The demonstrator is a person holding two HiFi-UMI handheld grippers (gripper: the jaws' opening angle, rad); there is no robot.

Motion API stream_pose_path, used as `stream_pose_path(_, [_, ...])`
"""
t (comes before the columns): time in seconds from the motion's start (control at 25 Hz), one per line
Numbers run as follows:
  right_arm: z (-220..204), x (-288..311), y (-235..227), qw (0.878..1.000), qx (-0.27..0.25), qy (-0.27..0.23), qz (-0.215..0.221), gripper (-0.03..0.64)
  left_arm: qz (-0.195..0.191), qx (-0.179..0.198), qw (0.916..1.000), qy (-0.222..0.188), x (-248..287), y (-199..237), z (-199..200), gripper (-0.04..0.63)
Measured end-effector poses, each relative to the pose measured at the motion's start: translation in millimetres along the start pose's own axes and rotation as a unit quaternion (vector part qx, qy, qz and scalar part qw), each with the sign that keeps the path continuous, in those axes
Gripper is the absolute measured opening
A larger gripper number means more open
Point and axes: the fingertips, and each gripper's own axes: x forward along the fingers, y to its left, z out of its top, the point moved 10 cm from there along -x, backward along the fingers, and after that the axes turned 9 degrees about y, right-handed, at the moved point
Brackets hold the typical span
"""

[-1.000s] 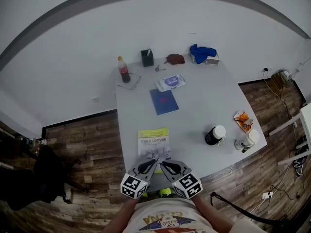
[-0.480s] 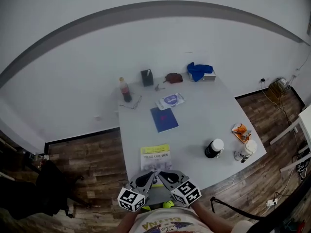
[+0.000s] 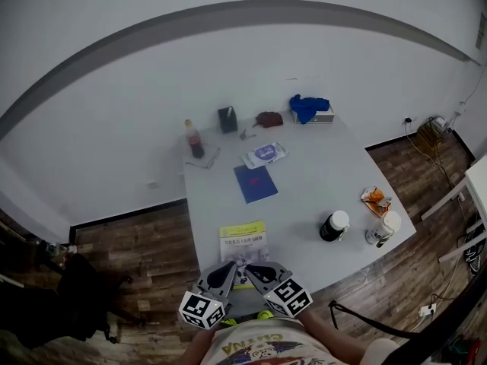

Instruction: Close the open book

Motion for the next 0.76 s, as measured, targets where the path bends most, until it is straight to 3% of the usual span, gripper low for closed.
stream_pose_path(0.76, [-6.2, -3.4, 6.4, 1.0, 0.005, 0.002, -0.009, 0.029, -0.01, 0.002, 0.9999, 0.007, -3.3, -7.1, -5.3, 0.011])
